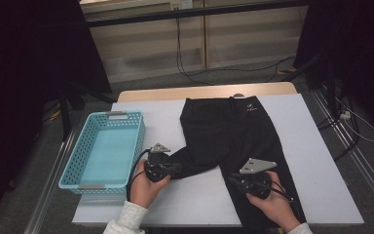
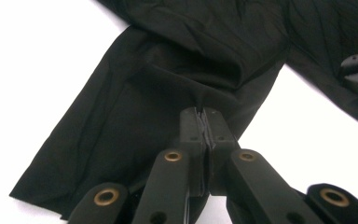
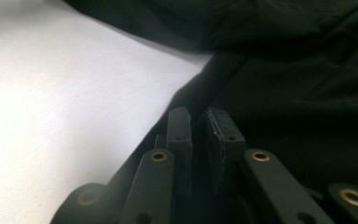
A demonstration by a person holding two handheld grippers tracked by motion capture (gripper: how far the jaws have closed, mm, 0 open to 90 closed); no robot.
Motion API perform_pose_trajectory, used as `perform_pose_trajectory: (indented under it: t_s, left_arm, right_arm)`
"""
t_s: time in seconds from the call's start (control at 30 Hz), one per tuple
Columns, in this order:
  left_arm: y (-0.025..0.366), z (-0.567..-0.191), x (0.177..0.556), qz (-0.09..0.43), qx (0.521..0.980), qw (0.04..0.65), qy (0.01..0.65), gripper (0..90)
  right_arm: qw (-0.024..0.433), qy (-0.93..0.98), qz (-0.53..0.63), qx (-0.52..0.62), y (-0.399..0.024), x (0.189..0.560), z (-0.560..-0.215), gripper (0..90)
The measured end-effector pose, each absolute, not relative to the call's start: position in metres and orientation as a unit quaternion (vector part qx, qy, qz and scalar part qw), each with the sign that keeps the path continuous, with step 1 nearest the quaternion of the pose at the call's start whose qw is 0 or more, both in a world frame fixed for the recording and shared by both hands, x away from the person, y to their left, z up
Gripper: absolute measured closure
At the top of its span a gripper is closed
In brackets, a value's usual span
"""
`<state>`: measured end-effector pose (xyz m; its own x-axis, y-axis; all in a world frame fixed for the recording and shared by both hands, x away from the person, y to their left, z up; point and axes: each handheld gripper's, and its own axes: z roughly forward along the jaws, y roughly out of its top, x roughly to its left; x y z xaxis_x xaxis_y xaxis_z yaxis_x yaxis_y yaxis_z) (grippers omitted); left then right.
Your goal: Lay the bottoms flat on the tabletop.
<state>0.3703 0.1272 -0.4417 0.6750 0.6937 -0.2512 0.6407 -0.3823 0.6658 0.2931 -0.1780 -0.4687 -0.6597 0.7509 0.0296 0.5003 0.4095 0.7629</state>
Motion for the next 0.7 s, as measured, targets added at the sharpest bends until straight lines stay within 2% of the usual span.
perform_pose_trajectory:
  t_s: [0.13,0.17,0.2,0.3,0.43,0.57,0.6,0.7]
  left_arm:
    - [0.125,-0.441,0.369,0.027,0.832,0.386,0.396,88.0]
    - [0.125,-0.440,0.369,0.023,0.833,0.387,0.395,88.1]
    - [0.125,-0.439,0.368,0.022,0.832,0.389,0.395,88.1]
    - [0.123,-0.437,0.366,0.012,0.831,0.394,0.391,88.2]
    - [0.116,-0.430,0.361,-0.005,0.831,0.404,0.382,88.2]
    - [0.104,-0.420,0.350,-0.012,0.835,0.420,0.355,87.8]
    - [0.103,-0.418,0.348,-0.012,0.835,0.427,0.348,86.7]
    - [0.103,-0.414,0.348,0.009,0.831,0.439,0.343,65.0]
  right_arm:
    - [0.165,0.837,0.384,0.353,-0.167,0.288,-0.468,84.2]
    - [0.159,0.834,0.387,0.360,-0.170,0.289,-0.467,76.0]
    - [0.159,0.834,0.387,0.360,-0.170,0.289,-0.467,76.0]
    - [0.166,0.825,0.386,0.378,-0.178,0.290,-0.465,65.1]
    - [0.172,0.812,0.394,0.396,-0.186,0.293,-0.463,56.7]
    - [0.173,0.809,0.397,0.397,-0.185,0.293,-0.462,53.6]
    - [0.173,0.809,0.397,0.397,-0.184,0.293,-0.462,53.2]
    - [0.173,0.811,0.396,0.396,-0.183,0.293,-0.463,51.5]
